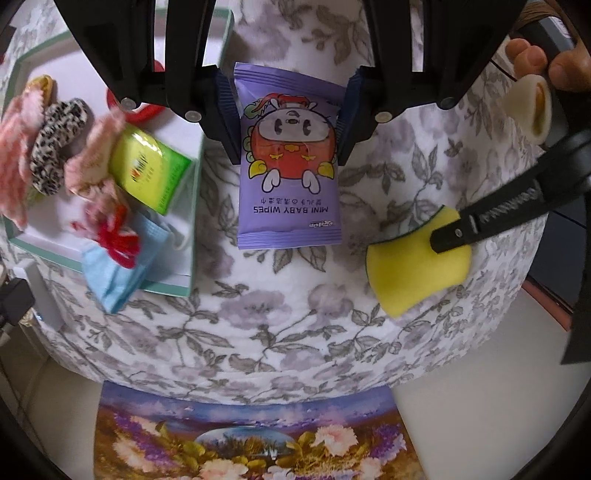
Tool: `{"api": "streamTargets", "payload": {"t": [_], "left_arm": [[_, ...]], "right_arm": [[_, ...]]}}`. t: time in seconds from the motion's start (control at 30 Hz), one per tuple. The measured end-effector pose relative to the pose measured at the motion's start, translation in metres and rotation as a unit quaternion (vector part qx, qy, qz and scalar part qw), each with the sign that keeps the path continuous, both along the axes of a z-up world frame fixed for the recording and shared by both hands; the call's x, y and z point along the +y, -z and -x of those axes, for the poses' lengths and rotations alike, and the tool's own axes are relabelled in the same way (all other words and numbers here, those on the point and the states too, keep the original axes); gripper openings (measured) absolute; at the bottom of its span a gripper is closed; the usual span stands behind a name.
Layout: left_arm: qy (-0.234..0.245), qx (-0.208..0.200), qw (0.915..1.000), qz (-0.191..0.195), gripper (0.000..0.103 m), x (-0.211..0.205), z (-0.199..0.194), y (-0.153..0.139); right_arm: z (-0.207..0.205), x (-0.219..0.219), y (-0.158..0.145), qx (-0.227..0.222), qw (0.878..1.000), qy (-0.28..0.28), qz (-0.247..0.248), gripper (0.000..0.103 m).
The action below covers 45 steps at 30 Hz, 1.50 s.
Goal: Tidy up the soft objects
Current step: 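Carry the wipes pack over the tray with the right gripper while the left carries the sponge there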
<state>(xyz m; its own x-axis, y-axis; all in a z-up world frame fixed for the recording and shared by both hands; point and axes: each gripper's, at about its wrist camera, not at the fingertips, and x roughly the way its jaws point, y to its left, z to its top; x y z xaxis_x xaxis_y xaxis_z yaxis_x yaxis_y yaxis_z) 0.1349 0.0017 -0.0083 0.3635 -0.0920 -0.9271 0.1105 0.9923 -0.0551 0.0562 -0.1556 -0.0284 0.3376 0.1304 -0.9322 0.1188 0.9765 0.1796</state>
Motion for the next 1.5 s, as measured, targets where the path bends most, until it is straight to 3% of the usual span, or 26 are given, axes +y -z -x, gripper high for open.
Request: {"api": "streamTargets", "payload": {"t": [0.3, 0.53, 0.97, 1.13, 1.5], "left_arm": [[0.04, -0.062, 0.9971, 0.015, 0.034, -0.036, 0.051, -0.05], [0.083, -0.068, 0.9937, 0.034, 0.035, -0.075, 0.083, -0.06], [0.186, -0.008, 0.9815, 0.045, 0.036, -0.158, 0.123, -0.034], [0.198, 0.021, 0.9785, 0.054, 0.036, -0.17, 0.129, -0.022], [0.213, 0.046, 0.9753, 0.033, 0.036, -0.185, 0.131, -0.001]], "right_arm": [[0.042, -0.044, -0.023, -0.018, 0.998, 0.052, 0.004, 0.051], [0.071, -0.095, -0.032, -0.019, 0.994, 0.109, 0.014, 0.051], [0.098, -0.169, -0.004, 0.044, 0.98, 0.193, 0.019, 0.051], [0.1, -0.179, 0.001, 0.052, 0.979, 0.198, 0.015, 0.052], [0.099, -0.178, 0.008, 0.061, 0.979, 0.193, 0.016, 0.053]]}}
